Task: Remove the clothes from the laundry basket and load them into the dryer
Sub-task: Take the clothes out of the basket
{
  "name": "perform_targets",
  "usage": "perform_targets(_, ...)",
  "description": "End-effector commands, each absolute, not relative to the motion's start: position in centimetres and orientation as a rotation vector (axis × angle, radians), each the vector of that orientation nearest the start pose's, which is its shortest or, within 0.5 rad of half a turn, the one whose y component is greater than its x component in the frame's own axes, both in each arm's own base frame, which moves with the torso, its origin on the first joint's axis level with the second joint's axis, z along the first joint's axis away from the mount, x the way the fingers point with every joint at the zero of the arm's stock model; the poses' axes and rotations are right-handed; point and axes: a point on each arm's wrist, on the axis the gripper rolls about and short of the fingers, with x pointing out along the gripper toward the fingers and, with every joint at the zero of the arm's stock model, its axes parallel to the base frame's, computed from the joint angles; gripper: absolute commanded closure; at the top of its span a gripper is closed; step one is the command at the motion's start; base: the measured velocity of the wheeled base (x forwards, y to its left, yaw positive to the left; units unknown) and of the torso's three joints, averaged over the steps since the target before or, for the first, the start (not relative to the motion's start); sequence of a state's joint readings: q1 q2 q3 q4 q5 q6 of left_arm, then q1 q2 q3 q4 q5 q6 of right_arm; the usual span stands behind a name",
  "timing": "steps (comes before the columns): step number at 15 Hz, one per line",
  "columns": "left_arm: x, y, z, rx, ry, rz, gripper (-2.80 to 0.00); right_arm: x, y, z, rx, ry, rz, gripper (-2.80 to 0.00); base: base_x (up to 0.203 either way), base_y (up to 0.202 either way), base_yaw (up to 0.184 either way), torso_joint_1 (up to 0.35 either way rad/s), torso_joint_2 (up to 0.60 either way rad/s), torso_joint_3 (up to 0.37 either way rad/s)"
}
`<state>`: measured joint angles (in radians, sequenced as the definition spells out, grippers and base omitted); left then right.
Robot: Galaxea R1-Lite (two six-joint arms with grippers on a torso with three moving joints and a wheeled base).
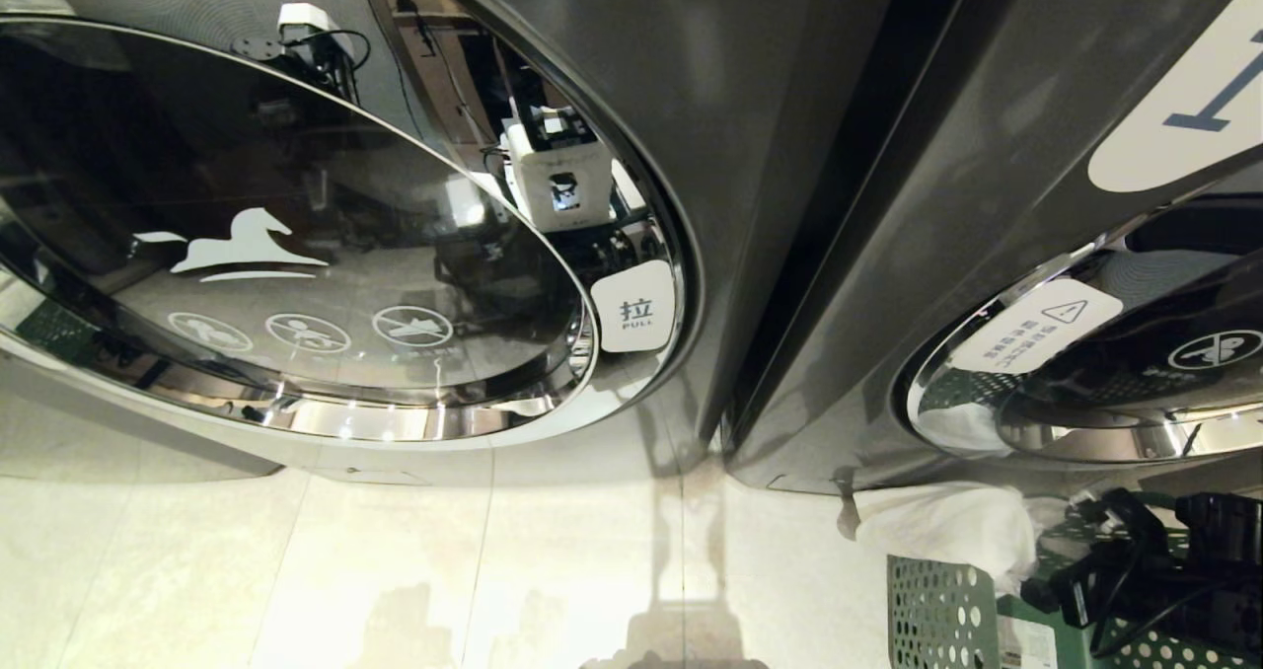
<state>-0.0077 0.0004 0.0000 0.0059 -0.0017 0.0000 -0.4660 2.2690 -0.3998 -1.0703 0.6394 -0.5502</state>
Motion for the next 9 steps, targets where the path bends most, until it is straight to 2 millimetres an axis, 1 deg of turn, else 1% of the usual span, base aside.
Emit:
perform_targets(1,-2.3,0.0,7.5,0.000,0.006,-0.009,0.00,25.8,-11.4,-3.3,-0.102,0.606,0.354,-2.80,0.000,0.000,0.000,0.000,0.00,0.000)
perform_targets(9,-2.3,0.0,7.5,0.000,0.006,-0.009,0.00,27.1,-11.4,-3.8,-0.074,0.535,0.331,-2.80,0.000,0.000,0.000,0.000,0.00,0.000)
